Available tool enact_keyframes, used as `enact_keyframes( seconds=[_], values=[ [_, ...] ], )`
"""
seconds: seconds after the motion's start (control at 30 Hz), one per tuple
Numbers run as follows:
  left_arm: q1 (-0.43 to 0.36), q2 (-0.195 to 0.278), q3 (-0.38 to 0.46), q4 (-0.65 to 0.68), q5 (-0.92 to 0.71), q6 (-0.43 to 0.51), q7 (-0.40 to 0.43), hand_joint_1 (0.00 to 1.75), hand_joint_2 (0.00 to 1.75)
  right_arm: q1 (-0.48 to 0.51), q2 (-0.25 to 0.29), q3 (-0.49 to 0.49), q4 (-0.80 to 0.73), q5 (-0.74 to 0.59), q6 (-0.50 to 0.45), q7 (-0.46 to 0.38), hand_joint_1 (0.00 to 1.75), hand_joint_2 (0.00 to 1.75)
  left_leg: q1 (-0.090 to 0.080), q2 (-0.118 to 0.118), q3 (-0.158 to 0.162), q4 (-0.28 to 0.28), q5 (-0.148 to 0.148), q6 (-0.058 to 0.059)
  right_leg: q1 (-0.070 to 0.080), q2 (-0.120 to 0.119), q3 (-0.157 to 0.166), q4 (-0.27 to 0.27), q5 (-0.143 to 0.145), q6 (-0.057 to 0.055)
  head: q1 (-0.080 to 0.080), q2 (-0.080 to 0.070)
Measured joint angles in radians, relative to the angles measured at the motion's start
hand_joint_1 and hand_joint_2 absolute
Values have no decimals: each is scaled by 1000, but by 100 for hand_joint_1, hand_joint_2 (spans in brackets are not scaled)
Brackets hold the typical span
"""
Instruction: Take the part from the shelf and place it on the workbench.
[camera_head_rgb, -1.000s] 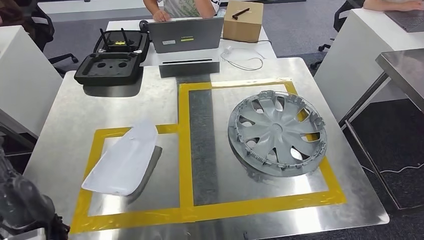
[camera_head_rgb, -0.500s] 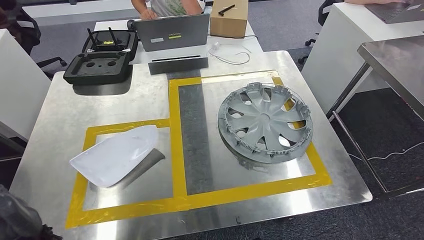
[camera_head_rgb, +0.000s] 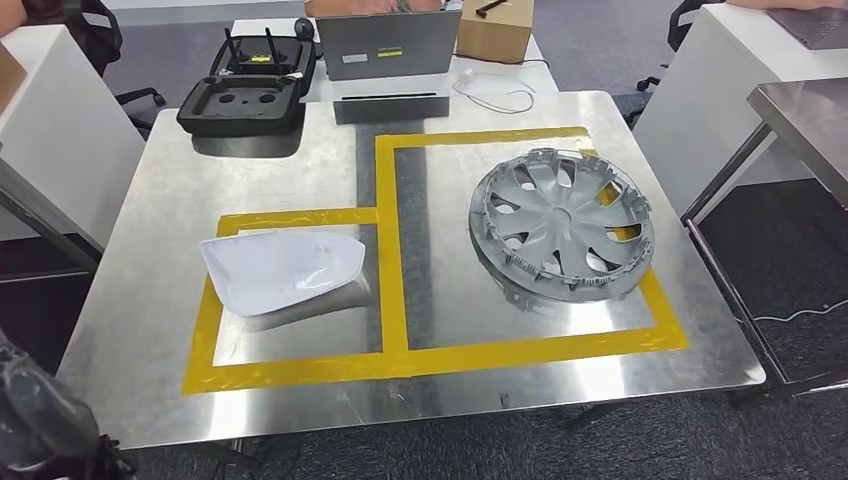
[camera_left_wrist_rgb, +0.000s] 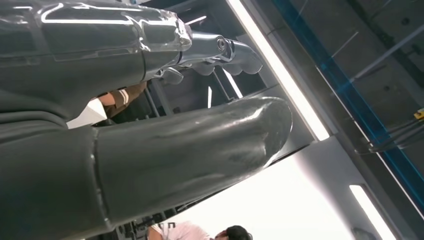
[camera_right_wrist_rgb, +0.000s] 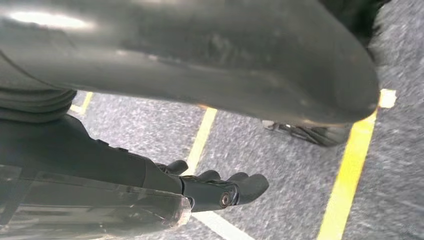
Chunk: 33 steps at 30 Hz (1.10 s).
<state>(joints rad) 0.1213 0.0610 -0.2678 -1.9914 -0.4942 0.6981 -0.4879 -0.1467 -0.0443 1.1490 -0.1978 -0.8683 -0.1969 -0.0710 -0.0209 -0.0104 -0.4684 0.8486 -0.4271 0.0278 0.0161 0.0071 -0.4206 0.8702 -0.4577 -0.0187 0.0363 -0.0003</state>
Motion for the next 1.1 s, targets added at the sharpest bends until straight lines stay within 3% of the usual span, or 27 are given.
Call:
enact_keyframes(
  seconds=[0.07,0.13,0.2,0.27,0.3,0.33,0.37,0.4,0.47,0.5,0.53,0.6,0.63,0.67,0.7,0.77,0.8,0.83,0.87,0.9,0.97,1.03,1.07,1.1],
  values=[
    [1,0,0,-2,1,0,2,0,0,-2,1,0,0,1,0,1,0,0,-2,0,-7,3,10,-7,3,-2,15,-34,11,-2,3,0],
    [1,-1,-1,-2,2,0,3,0,0,-3,4,0,0,1,1,2,0,0,-2,0,-23,21,-11,-15,-4,-3,6,-40,20,-3,4,0],
    [1,-1,-2,-3,4,0,3,0,0,-5,6,0,0,3,2,3,0,0,2,3,-70,121,-96,-27,-11,-3,-15,-44,28,-8,-3,0],
    [1,-1,-3,-3,8,0,3,0,0,-7,5,0,0,4,2,3,0,0,10,8,-124,281,-188,-39,-11,-4,-43,-35,38,-12,-17,0],
    [1,-1,-4,-2,10,0,3,0,0,-6,5,0,0,4,2,4,0,0,12,8,-136,338,-205,-42,-11,-5,-55,-30,44,-11,-21,0],
    [1,-1,-4,-2,13,0,3,0,0,-6,5,0,0,4,2,5,0,0,13,9,-131,357,-197,-43,-11,-5,-66,-25,50,-10,-26,0],
    [1,-1,-4,-1,16,0,3,0,0,-7,5,0,0,4,2,5,0,0,13,9,-106,337,-170,-42,-10,-5,-76,-22,57,-9,-29,0],
    [1,-1,-5,-1,19,0,3,0,0,-7,5,0,0,5,3,6,0,0,12,10,-62,279,-133,-37,-9,-5,-84,-20,63,-7,-32,0],
    [0,-1,-5,-1,27,0,3,0,0,-8,7,0,0,7,3,6,0,0,5,14,49,113,-87,-20,-7,-2,-93,-19,77,-3,-35,0],
    [-2,-1,-5,-2,31,0,3,0,0,-8,8,0,0,8,3,6,0,0,2,16,92,44,-82,-13,-7,-1,-96,-18,85,1,-36,0],
    [-2,-1,-5,-2,36,0,3,0,0,-8,9,0,0,8,3,6,0,0,-2,17,116,3,-82,-6,-7,0,-100,-18,93,6,-36,0],
    [-3,-2,-6,-2,43,0,1,0,0,-8,8,0,0,10,3,6,0,0,0,13,117,-21,-73,2,-6,0,-110,-18,107,17,-38,0],
    [-3,-2,-6,-1,46,0,-1,0,0,-8,7,0,0,11,3,6,0,0,4,11,107,-23,-66,6,-6,0,-121,-10,95,23,-39,0],
    [-2,-2,-6,0,49,0,-2,0,0,-8,6,0,0,11,3,6,0,0,8,8,96,-27,-57,11,-6,0,-136,15,64,29,-36,0],
    [-1,-3,-7,2,51,0,-3,0,0,-8,5,0,0,13,3,6,0,0,12,7,83,-30,-48,15,-8,0,-157,66,11,36,-33,0],
    [2,-3,-7,5,54,0,-3,0,0,-7,3,0,0,16,3,4,0,0,11,7,49,-22,-27,18,-15,-1,-198,220,-100,48,-23,0],
    [3,-3,-7,7,56,0,-3,0,0,-6,2,0,0,17,2,3,0,0,11,7,31,-16,-17,17,-20,-1,-208,291,-127,52,-20,0],
    [5,-3,-7,9,58,0,-4,0,0,-6,1,0,0,18,1,1,0,0,12,8,14,-10,-8,14,-23,-2,-206,333,-125,54,-18,0],
    [7,-3,-7,10,60,0,-4,0,0,-7,1,0,0,18,0,-1,0,0,12,8,-3,-4,0,11,-25,-2,-189,339,-100,56,-16,0],
    [9,-3,-7,12,63,0,-5,0,0,-7,1,0,0,18,-2,-3,0,0,13,8,-19,2,9,8,-27,-2,-155,306,-66,57,-13,0],
    [12,-4,-6,14,66,0,-8,0,0,-7,0,0,0,15,-10,-8,0,0,13,7,-39,10,24,-1,-30,-1,-42,153,-24,56,-6,0],
    [13,-5,-6,15,68,0,-9,0,0,-8,0,0,0,10,-19,-12,0,0,10,8,-50,16,40,-12,-29,2,52,9,-28,50,0,0],
    [13,-5,-6,16,72,0,-9,0,0,-8,0,0,0,5,-23,-12,0,0,10,8,-57,19,49,-17,-28,3,69,-26,-30,47,1,0],
    [13,-6,-6,17,81,0,-11,0,0,-8,0,0,0,1,-25,-13,0,0,11,9,-67,21,55,-23,-27,1,63,-38,-32,41,1,0]
  ],
)
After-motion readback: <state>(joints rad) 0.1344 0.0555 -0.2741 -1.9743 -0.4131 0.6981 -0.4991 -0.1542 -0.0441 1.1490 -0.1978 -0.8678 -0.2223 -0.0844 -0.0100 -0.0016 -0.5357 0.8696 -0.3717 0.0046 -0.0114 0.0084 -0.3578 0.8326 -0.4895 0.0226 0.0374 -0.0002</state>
